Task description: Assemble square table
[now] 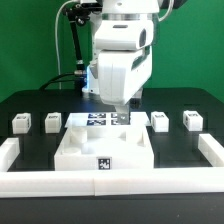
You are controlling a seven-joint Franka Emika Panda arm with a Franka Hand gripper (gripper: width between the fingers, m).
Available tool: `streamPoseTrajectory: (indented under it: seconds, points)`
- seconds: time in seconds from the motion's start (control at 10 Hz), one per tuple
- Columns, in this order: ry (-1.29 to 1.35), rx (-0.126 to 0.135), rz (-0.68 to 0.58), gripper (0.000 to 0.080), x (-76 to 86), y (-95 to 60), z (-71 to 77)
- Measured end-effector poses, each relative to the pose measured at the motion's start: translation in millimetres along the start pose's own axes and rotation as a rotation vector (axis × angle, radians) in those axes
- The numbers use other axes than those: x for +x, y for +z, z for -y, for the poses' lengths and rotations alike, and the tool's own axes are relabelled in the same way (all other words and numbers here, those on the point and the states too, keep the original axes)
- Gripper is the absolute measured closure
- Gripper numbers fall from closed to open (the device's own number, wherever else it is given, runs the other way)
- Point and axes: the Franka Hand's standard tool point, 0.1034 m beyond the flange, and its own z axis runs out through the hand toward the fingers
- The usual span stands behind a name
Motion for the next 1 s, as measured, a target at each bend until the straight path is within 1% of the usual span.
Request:
streamPoseTrajectory:
  seconds: [0.1, 0.2, 0.3, 0.4, 0.7, 0.8, 0.9, 1.0]
  points:
    - [-0.094, -0.003, -0.002, 0.0150, -5.2, 3.4, -0.1]
    - [-0.121, 0.004, -0.001, 0.0150, -8.6, 7.0, 2.8]
    - [-0.167, -0.002, -0.002, 0.0150, -12.4, 10.1, 4.6]
    - [-0.157, 0.005, -0.001, 0.0150, -16.2, 12.2, 6.9]
    - [-0.158, 0.011, 0.000, 0.0150, -16.9, 14.5, 10.5]
    - [-0.158, 0.019, 0.002, 0.0150, -18.4, 16.3, 15.8]
    - [-0.167, 0.017, 0.000, 0.0150, -21.9, 19.3, 23.7]
    - [-0.167, 0.017, -0.002, 0.0150, -30.7, 26.1, 39.3]
